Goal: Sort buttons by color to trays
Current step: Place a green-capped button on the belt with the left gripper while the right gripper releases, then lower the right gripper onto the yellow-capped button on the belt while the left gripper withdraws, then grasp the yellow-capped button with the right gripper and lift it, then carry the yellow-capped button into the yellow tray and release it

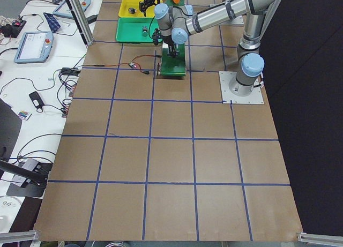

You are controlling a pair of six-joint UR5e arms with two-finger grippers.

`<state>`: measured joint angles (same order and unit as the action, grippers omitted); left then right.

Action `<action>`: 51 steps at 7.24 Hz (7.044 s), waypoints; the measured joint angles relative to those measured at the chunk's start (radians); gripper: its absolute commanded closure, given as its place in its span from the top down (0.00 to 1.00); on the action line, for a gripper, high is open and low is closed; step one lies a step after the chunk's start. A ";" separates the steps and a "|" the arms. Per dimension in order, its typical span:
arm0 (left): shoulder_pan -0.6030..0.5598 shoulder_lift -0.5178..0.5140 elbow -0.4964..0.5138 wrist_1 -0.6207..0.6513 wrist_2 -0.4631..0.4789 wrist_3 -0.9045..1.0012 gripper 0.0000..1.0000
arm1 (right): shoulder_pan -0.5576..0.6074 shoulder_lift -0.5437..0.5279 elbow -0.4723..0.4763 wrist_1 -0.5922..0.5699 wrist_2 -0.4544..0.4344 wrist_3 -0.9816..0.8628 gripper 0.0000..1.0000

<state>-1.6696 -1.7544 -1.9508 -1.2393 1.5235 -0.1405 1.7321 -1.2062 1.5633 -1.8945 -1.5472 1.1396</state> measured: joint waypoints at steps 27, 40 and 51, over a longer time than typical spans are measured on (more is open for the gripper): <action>0.202 0.190 0.373 -0.372 0.029 0.153 1.00 | 0.081 -0.199 0.390 -0.084 0.145 0.309 1.00; 0.177 0.152 0.424 -0.405 0.041 0.157 1.00 | 0.005 -0.188 0.354 -0.243 0.072 0.158 0.00; 0.135 0.180 0.419 -0.444 0.089 0.219 1.00 | -0.341 0.072 0.099 -0.309 0.082 -0.468 1.00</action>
<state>-1.5345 -1.5742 -1.5321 -1.6833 1.6124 0.0789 1.3910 -1.1339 1.6627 -2.2037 -1.4649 0.6719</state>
